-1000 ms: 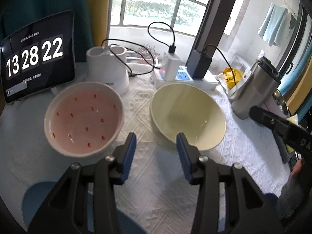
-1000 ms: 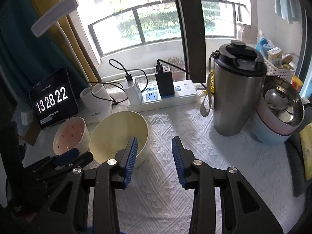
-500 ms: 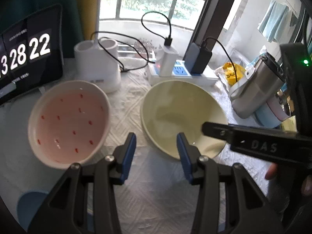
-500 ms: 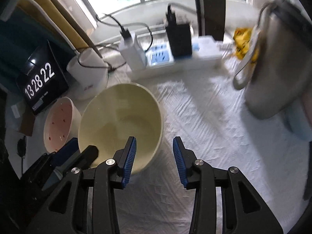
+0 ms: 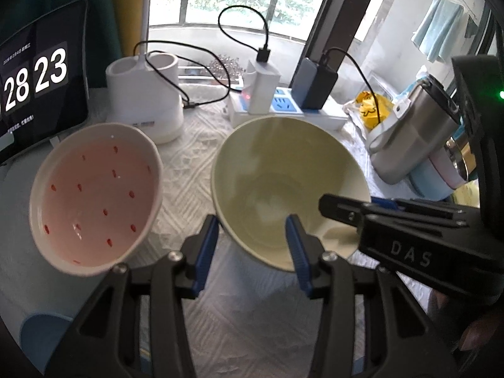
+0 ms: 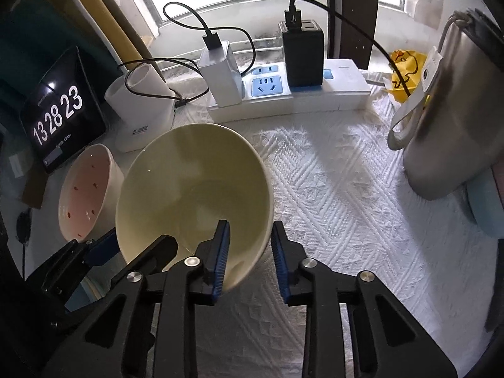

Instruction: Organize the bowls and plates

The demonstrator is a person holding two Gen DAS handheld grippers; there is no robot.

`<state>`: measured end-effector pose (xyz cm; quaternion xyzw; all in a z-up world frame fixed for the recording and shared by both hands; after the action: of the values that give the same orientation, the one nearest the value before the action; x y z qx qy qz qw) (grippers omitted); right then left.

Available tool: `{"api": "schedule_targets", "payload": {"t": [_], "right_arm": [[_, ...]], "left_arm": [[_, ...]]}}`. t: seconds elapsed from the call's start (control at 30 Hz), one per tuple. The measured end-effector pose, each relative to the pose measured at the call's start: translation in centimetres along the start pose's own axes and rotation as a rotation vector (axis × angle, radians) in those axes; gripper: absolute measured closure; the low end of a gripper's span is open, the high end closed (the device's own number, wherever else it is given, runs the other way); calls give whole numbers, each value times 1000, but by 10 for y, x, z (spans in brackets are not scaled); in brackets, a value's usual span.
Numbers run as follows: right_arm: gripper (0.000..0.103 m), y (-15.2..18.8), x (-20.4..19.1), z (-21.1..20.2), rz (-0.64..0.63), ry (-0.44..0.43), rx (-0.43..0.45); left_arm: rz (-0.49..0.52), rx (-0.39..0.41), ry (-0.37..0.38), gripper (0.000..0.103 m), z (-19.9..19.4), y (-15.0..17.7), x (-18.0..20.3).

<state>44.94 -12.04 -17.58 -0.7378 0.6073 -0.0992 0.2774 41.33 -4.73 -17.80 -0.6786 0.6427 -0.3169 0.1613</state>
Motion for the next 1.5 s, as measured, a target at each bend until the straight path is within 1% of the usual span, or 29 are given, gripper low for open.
{"api": "schedule_targets", "payload": {"t": [0.17,0.3,0.63,0.9,1.13,1.5], "right_arm": [[78,3,0,-9,-12,14,26],[78,5,1,-18,-14,9,47],[78,9,-5,-52,-25,-7,107],[78,19,-13,-77,-31,-15,141],[78,30,-17,-100,-24,-21,173],[78,49,-21,-139,-13,-18,220]], "left_arm": [[3,6,9,59,-6,2,1],[16,33,6,59,-17,1,5],[14,65,29,59,-45,-1,8],[35,126,32,60,-77,-5,14],[48,145,37,60,-92,4,22],[86,195,51,60,-132,16,41]]}}
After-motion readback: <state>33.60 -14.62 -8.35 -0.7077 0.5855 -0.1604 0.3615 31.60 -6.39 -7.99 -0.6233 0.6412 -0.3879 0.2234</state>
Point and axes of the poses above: each gripper's, at about its wrist camera, not at the fingertips, and z roughly the way its jaws point, x to its right, y to its underside, the point moved 7 cm from there along z, roughly the way its jaws point, and after that the axes turned 4 degrees about x, right-handed, at the moved point
